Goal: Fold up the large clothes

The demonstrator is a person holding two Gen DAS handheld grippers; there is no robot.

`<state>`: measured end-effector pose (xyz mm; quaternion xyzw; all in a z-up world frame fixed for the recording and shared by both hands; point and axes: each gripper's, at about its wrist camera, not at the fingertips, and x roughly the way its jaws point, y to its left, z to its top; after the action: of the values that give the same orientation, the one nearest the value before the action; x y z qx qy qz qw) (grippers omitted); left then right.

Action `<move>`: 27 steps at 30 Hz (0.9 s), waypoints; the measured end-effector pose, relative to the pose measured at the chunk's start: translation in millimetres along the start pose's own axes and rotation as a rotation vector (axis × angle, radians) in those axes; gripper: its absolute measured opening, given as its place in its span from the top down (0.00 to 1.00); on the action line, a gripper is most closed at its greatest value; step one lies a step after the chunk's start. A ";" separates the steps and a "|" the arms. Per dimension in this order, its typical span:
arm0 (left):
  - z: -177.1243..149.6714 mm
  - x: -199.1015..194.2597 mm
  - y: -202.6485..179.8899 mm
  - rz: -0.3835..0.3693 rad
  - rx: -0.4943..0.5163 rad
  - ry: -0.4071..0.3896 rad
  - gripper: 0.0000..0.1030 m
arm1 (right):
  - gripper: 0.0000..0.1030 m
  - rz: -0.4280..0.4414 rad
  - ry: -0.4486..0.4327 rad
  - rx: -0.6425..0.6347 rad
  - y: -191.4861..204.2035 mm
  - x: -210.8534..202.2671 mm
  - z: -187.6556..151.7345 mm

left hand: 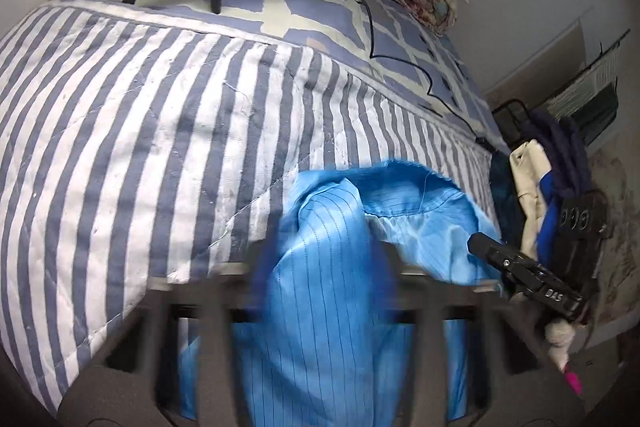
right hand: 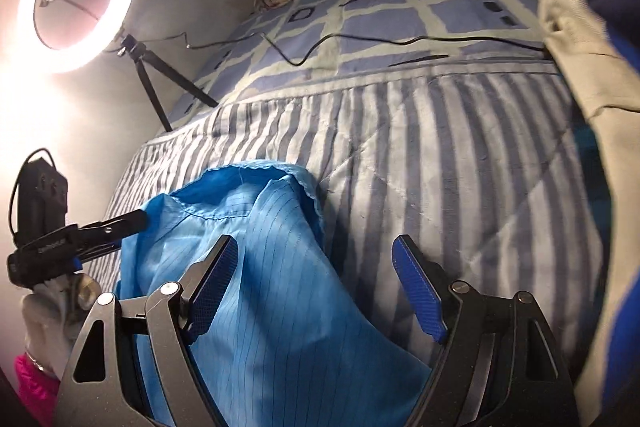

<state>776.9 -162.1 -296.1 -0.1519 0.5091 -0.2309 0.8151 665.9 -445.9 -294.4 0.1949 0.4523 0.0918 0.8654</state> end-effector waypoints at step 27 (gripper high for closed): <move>-122.1 -211.2 -85.9 -0.159 0.174 -0.259 0.99 | 0.98 0.109 -0.226 -0.213 105.4 -218.7 -96.0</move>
<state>568.7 -124.2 -147.3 -0.1488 0.3643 -0.3163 0.8632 463.7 -399.2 -136.1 0.1356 0.3285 0.1633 0.9204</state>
